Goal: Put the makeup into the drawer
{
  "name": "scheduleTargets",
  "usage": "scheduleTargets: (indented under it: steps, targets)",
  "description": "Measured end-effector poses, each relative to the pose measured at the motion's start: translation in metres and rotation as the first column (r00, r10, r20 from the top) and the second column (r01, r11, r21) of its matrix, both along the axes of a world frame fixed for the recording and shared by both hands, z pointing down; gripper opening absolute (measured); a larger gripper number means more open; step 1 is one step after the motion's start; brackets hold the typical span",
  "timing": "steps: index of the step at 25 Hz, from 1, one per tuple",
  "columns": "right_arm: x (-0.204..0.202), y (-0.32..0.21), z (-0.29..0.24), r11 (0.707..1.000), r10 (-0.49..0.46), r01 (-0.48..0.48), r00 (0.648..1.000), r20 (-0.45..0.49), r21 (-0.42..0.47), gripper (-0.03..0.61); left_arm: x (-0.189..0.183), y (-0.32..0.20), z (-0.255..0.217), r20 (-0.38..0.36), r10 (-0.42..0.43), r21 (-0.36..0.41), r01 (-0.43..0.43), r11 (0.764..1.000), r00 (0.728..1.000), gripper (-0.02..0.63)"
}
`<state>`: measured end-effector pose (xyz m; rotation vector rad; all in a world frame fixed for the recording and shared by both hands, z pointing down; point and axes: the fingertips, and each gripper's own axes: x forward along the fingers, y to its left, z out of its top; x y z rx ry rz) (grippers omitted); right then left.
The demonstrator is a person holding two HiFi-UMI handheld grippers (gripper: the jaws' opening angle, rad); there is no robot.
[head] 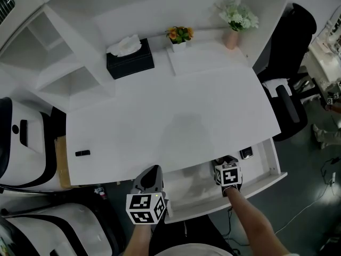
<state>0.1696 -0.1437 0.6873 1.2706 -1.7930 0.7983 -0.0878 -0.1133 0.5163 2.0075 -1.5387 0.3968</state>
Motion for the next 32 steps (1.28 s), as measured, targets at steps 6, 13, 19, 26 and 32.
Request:
scheduleTargets:
  steps: [6, 13, 19, 26, 32]
  targets:
    - [-0.003, 0.001, 0.006, 1.0, -0.015, 0.015, 1.0, -0.004, -0.009, 0.229, -0.002, 0.003, 0.001, 0.004, -0.019, -0.003, 0.019, 1.0, 1.0, 0.003]
    - [-0.004, 0.001, 0.007, 1.0, -0.026, 0.026, 1.0, -0.001, 0.008, 0.23, -0.005, 0.008, -0.001, 0.011, -0.039, 0.001, 0.039, 0.999, 0.999, 0.003]
    - [-0.004, 0.0, 0.007, 0.999, -0.041, 0.041, 0.999, 0.014, 0.022, 0.23, 0.0, 0.01, -0.006, 0.023, -0.051, 0.019, 0.05, 0.999, 0.998, 0.003]
    - [-0.006, 0.002, -0.012, 0.997, -0.041, 0.037, 0.997, 0.067, 0.061, 0.238, 0.007, 0.015, -0.016, 0.036, -0.065, 0.037, 0.063, 0.997, 0.997, 0.003]
    - [-0.012, 0.013, -0.063, 0.988, -0.04, 0.011, 0.982, 0.185, 0.157, 0.238, 0.012, 0.018, -0.027, 0.044, -0.091, 0.067, 0.088, 0.994, 0.995, 0.003]
